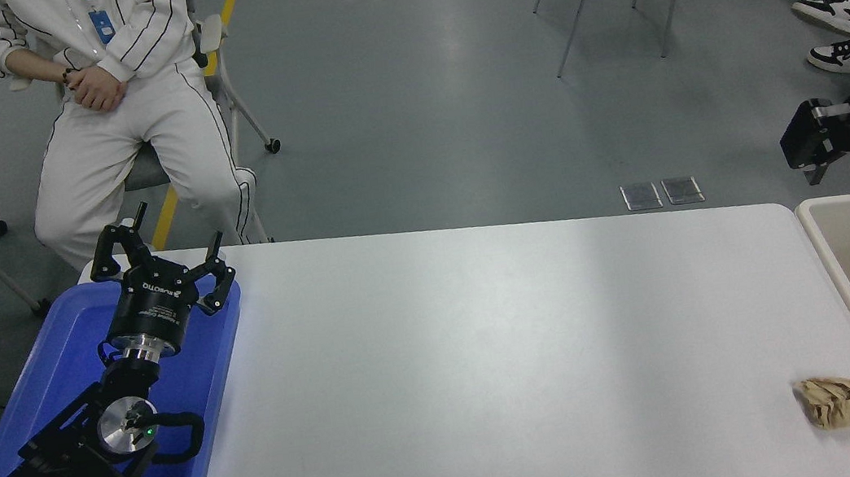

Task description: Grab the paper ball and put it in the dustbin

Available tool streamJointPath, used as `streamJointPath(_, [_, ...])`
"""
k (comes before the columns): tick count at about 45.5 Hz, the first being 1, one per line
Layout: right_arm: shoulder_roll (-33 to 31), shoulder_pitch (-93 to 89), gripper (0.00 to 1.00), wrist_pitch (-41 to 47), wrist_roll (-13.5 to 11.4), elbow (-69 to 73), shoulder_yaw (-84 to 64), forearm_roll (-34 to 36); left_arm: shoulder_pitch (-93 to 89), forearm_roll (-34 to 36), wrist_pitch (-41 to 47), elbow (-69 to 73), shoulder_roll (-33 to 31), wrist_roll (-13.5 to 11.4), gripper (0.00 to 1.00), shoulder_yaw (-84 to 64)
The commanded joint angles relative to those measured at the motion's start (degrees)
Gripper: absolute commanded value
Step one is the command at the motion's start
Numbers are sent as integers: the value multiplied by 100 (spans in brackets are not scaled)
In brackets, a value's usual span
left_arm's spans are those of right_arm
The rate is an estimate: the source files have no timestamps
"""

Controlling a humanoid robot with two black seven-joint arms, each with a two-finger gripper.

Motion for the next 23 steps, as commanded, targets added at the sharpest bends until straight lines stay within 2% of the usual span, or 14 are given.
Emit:
streamJointPath(1, [1, 7, 100, 0, 0, 0, 49, 0, 0, 1, 0, 0, 0, 1, 100, 9])
streamJointPath(23, [1, 148, 100, 0, 0, -9, 58, 0, 0, 36, 0, 0, -9, -8, 100, 9])
